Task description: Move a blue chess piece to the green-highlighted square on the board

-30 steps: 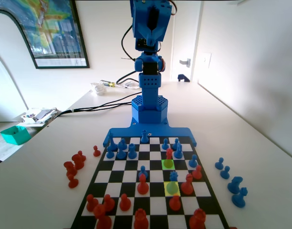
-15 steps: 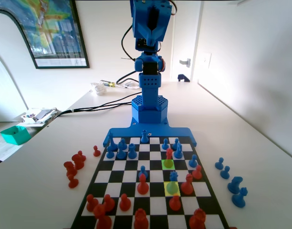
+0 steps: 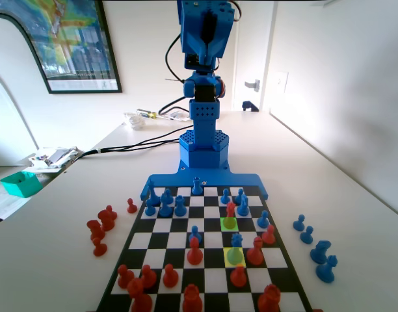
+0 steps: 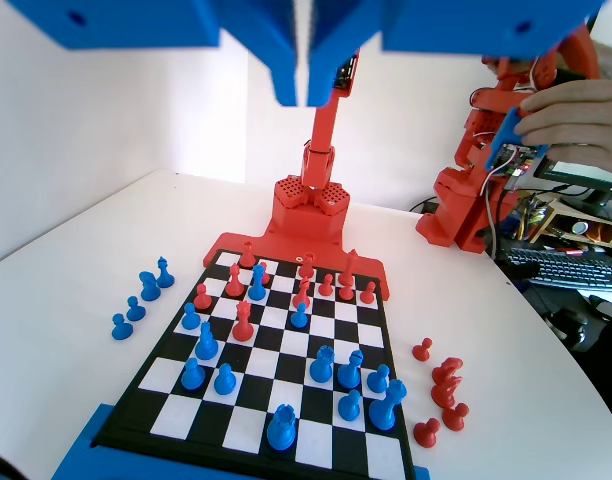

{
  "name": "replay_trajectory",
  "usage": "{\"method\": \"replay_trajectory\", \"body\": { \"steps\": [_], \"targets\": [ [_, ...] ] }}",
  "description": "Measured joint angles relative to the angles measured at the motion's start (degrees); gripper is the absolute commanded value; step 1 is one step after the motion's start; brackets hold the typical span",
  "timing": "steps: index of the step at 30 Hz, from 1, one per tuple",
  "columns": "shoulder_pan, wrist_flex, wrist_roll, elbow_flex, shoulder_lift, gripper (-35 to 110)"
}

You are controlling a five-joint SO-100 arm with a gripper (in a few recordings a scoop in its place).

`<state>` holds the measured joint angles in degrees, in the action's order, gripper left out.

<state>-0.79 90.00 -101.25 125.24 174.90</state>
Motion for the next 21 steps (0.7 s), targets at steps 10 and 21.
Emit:
{"method": "replay_trajectory", "body": {
  "steps": [10, 21],
  "targets": [
    [1.4, -1.7, -4.6, -3.5, -7.6, 1],
    [1.6, -7.0, -16.4, -8.3, -29.8, 1]
  ]
}}
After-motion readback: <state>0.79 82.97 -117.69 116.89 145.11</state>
